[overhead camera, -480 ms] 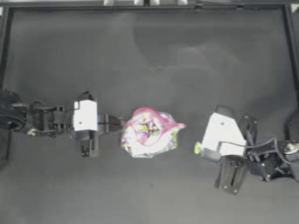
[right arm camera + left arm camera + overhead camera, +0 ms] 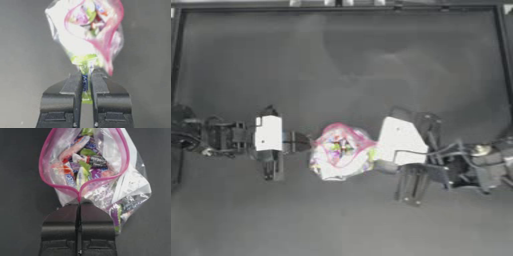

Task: Put candy in bag

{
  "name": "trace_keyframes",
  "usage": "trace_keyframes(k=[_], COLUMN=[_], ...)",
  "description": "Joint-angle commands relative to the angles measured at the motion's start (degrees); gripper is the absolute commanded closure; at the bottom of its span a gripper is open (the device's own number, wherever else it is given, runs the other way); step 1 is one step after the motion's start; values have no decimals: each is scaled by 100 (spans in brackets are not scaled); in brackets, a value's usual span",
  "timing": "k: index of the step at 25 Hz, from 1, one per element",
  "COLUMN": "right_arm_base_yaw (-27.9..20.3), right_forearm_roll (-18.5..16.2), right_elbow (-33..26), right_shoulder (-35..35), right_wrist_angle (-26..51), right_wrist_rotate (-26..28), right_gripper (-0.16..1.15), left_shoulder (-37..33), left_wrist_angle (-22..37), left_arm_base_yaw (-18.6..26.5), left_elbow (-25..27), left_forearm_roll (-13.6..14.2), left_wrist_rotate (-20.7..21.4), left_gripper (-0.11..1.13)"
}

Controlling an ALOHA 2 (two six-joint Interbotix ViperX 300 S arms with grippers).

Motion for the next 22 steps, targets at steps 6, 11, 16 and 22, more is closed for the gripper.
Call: trace_keyframes(k=[6, 11, 16, 22], right_arm_base_yaw=[-501, -773, -949, -976], right_forearm_roll=[-9, 18, 35, 158], right_elbow=[-439, -519, -686, -835], right_shoulder=[431, 712, 1072, 1389], right_wrist_angle=[-650, -993, -1257, -1310], right_wrist_rotate=[-431, -598, -765, -940], right_gripper=[57, 57, 57, 57], left_shoulder=[-88, -88, -79, -97], left_wrist_angle=[-35, -53, -149, -176], left_arm_base_yaw=[-79, -97, -97, -97], left_elbow=[-79, -88, -70, -62], left_forearm_roll=[9, 9, 9, 9], left_wrist_rotate=[-9, -9, -9, 0], left_gripper=[97, 97, 97, 97])
